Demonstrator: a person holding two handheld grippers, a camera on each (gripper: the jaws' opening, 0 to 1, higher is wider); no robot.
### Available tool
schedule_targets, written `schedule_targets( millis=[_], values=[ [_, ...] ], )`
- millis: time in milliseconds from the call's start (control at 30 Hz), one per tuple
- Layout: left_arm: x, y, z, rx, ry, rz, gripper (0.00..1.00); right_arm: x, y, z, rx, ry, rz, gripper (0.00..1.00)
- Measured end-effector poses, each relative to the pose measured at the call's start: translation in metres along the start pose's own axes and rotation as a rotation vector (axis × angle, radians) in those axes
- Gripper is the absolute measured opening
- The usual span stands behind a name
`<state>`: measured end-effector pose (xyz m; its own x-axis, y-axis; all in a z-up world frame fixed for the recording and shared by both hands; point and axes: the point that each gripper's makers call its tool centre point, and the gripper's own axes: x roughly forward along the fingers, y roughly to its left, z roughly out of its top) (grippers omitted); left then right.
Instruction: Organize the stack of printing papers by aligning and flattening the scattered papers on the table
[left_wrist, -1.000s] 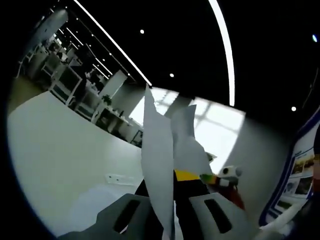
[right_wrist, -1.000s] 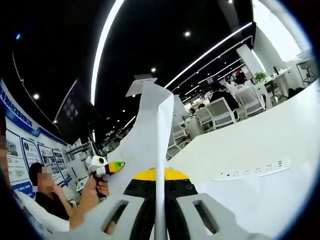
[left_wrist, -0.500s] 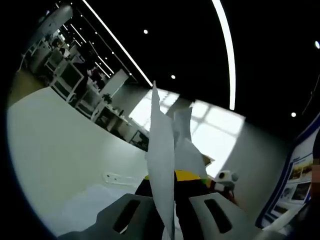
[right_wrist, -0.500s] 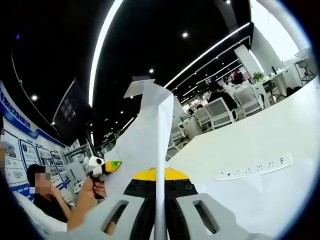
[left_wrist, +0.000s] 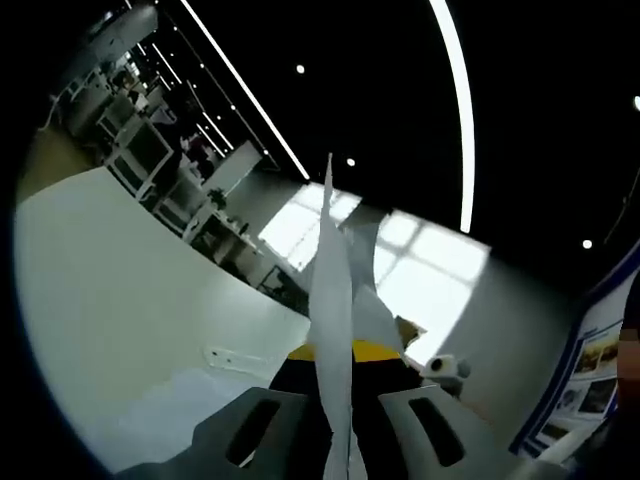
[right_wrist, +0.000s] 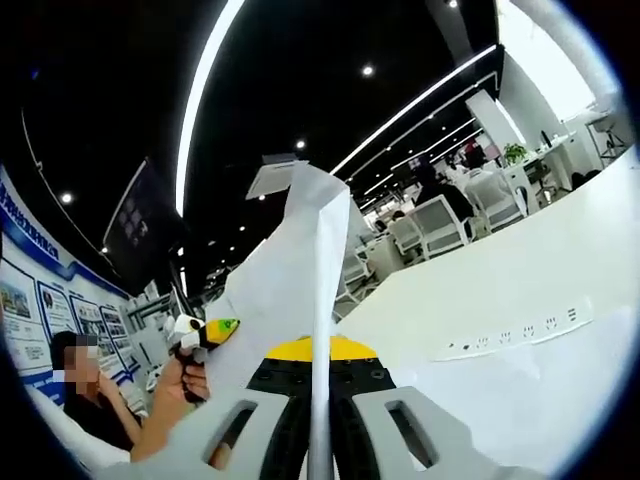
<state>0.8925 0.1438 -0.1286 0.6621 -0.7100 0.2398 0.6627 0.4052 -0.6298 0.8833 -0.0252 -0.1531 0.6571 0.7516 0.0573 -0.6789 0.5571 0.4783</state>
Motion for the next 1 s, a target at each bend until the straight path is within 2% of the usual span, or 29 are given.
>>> schedule_targets(
  millis=[333, 600, 1000],
  values=[
    [0.000, -0.004, 0.000, -0.002, -0.016, -0.021, 0.08, -0.002, 0.005, 0.005, 0.020, -0.044, 0.001, 0.00],
    [-0.001, -0.007, -0.001, -0.002, -0.022, -0.025, 0.08, 0.004, 0.011, -0.003, 0.047, -0.040, 0.020, 0.00],
    [-0.004, 0.001, 0.007, -0.029, -0.049, -0.017, 0.08, 0.003, 0.019, -0.021, 0.058, -0.058, -0.020, 0.00]
  ],
)
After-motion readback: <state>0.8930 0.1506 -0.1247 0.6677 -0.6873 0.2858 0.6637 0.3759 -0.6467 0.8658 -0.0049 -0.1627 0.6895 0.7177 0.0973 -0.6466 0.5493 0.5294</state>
